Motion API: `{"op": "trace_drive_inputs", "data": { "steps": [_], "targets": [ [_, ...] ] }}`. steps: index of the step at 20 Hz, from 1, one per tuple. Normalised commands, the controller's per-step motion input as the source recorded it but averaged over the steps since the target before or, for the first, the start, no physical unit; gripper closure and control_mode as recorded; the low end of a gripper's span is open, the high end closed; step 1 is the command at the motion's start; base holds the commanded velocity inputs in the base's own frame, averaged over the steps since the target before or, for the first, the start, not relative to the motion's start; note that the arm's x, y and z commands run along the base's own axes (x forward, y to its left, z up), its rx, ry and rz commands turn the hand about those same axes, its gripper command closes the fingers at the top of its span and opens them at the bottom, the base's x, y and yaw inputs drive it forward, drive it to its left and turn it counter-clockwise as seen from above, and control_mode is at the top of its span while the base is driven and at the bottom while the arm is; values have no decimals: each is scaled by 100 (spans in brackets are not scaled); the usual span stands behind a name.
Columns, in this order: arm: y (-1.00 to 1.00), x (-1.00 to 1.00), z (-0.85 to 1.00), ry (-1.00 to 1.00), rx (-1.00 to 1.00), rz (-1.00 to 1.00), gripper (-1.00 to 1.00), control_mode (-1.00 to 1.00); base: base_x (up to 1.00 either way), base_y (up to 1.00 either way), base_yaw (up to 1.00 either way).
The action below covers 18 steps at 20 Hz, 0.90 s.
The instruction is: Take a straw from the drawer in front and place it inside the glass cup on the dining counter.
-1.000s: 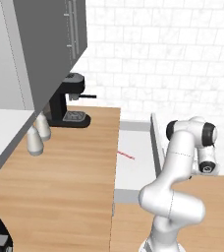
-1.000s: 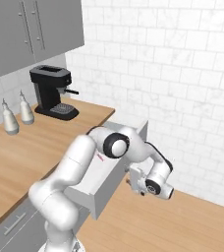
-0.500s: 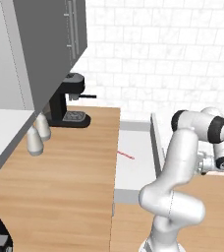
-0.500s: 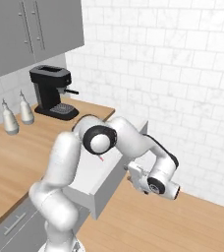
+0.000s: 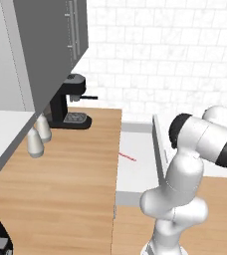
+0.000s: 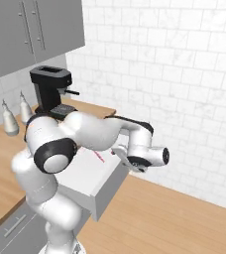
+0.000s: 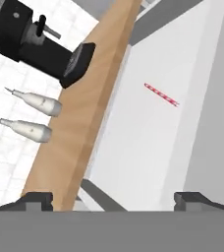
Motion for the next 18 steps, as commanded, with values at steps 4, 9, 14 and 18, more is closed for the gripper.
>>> {"op": "trace_drive_inputs", "data": {
  "steps": [4, 9, 14, 18],
  "targets": [
    [83, 18, 37, 40, -34, -7, -100, -100, 0, 0, 0],
    [67, 40, 3, 46, -27, -11, -100, -100, 0, 0, 0],
    [19, 47, -29, 36, -18, -11, -100, -100, 0, 0, 0],
    [0, 46, -48, 23, -17, -10, -100, -100, 0, 0, 0]
  ]
}}
